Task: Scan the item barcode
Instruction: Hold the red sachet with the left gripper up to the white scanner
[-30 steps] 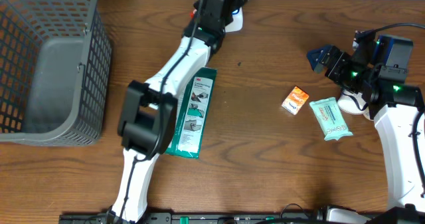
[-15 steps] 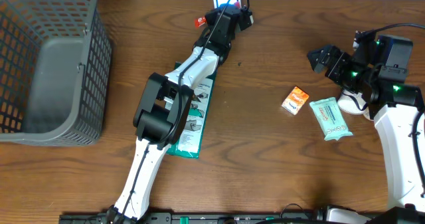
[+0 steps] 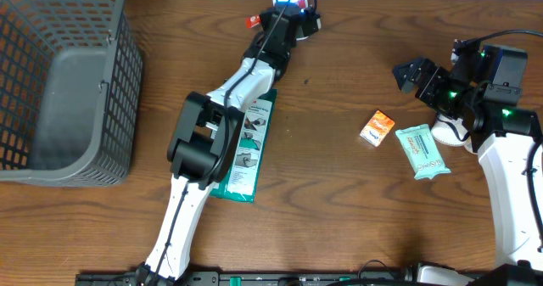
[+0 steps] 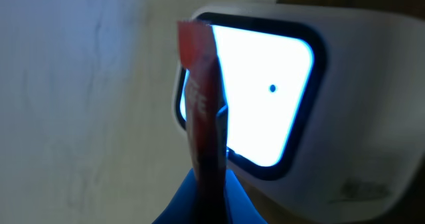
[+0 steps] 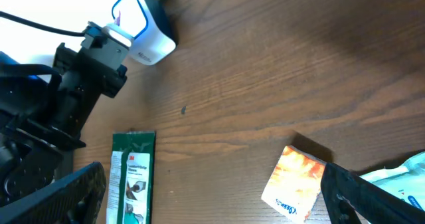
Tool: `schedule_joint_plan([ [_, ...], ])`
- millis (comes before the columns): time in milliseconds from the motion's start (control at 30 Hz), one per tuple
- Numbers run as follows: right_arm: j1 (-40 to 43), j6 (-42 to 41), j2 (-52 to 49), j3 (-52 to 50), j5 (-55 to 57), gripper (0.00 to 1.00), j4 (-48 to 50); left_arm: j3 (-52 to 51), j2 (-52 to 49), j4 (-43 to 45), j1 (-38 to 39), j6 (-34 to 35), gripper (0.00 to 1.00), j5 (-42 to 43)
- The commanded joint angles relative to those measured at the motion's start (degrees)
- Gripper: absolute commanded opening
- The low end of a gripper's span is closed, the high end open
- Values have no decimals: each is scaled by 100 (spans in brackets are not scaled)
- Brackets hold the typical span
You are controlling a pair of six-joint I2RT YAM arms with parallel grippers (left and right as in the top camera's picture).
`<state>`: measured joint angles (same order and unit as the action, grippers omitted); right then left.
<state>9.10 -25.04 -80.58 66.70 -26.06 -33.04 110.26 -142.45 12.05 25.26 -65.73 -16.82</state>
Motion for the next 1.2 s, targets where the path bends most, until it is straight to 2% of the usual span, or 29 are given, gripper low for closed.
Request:
schedule_joint_plan([
  [0, 20, 24, 74, 48, 15, 99, 0, 33, -160, 232, -157, -225, 8, 203],
  [300, 17, 24, 74, 48, 15, 99, 0, 33, -199, 225, -155, -286, 8, 240],
  [433, 20, 24, 74, 48, 15, 99, 0, 35, -133, 352, -28, -280, 7, -437],
  [633, 20, 24, 76, 48, 15, 99, 0, 35, 481, 348, 216, -120, 7, -850],
  [733, 20, 26, 74, 48, 15, 99, 0, 35, 1064, -273, 393, 876, 7, -953],
  [800, 20, 26, 76, 48, 13, 99, 0, 35, 1541, -1421, 535, 1884, 7, -785],
  [867, 20, 26, 74, 48, 15, 99, 0, 35, 2004, -2649, 656, 2968, 8, -269],
  [933, 20, 26, 74, 48, 15, 99, 0, 35, 2439, -3738, 756, 4061, 8, 673],
  [1000, 20, 24, 74, 48, 15, 99, 0, 35, 2765, -4513, 826, 4798, 7, 1816],
  [1167, 20, 26, 74, 48, 15, 99, 0, 26, 2990, -5377, 986, 5974, 7, 4124],
])
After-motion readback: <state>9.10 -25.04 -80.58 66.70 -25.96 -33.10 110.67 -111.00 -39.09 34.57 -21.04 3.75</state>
